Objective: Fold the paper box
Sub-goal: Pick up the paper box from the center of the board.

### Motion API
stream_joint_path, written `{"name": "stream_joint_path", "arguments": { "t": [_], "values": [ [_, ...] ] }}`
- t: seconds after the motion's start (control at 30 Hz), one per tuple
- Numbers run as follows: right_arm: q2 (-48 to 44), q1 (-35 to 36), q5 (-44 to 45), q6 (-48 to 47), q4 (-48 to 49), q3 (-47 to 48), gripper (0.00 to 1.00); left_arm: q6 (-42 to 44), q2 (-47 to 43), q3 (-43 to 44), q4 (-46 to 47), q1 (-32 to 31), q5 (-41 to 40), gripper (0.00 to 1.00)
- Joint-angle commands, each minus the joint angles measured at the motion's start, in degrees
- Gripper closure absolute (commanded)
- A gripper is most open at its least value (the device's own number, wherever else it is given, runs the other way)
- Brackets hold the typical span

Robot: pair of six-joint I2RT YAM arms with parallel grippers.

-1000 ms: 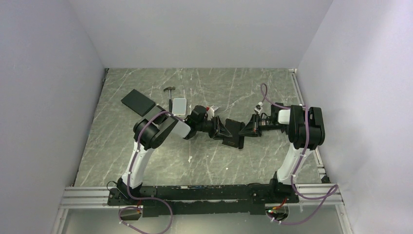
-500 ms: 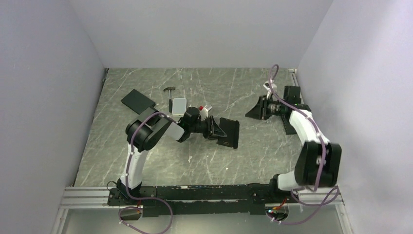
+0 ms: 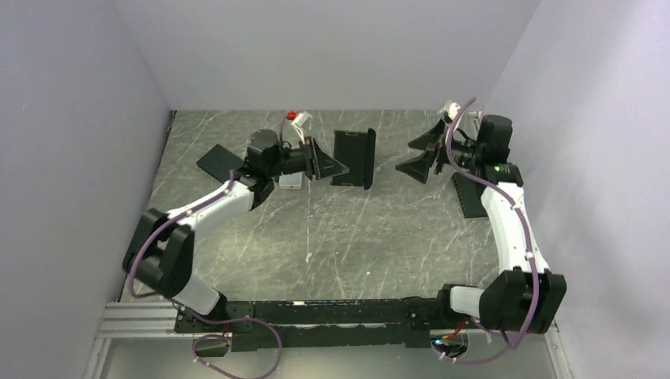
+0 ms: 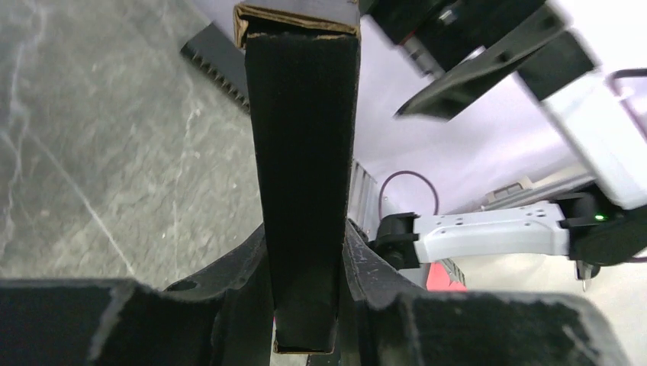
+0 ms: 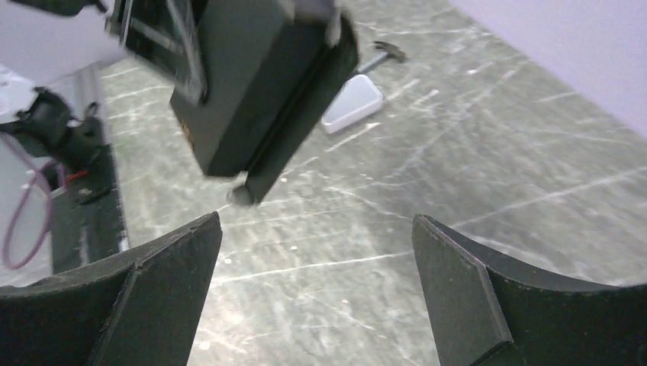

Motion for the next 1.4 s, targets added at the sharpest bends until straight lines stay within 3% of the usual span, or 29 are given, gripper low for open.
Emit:
{"name": "stream_joint_path", "arguments": {
  "t": [0.0, 0.13, 0.2, 0.37, 0.57, 0.77, 1.37],
  "values": [
    [-7.9, 0.5, -12.5, -5.5, 3.3, -2.7, 0.0, 0.9, -7.0, 1.8, 0.8, 1.5, 5.9, 0.95],
    [-6.8, 1.2, -15.3, -55.6, -34.9, 3.9, 0.0, -3.9, -9.8, 3.0, 5.5, 1.9, 10.4, 0.97],
    [-7.7, 2.2, -14.3, -64.5, -38.3, 3.5, 0.0, -5.2, -10.9, 3.8, 6.0, 1.9, 11.3, 1.0],
    [-8.9, 7.5, -10.2, -52.4, -25.4, 2.8, 0.04, -7.7, -12.7, 5.0, 7.4, 1.9, 10.2, 1.0],
    [-10.2, 12.2, -9.9, -42.0, -16.8, 1.6, 0.19, -14.0, -13.0, 4.6, 15.0, 1.8, 8.0, 1.0],
    [-11.2, 14.6, -5.4, -24.9, -3.5, 0.9, 0.33, -17.2, -12.0, 5.8, 18.5, 1.5, 8.7, 1.0],
    [-11.8, 17.7, -4.5, -16.0, 3.0, 1.5, 0.58, -22.9, -8.1, 4.7, 26.7, 0.9, 7.5, 1.0]
  ]
}}
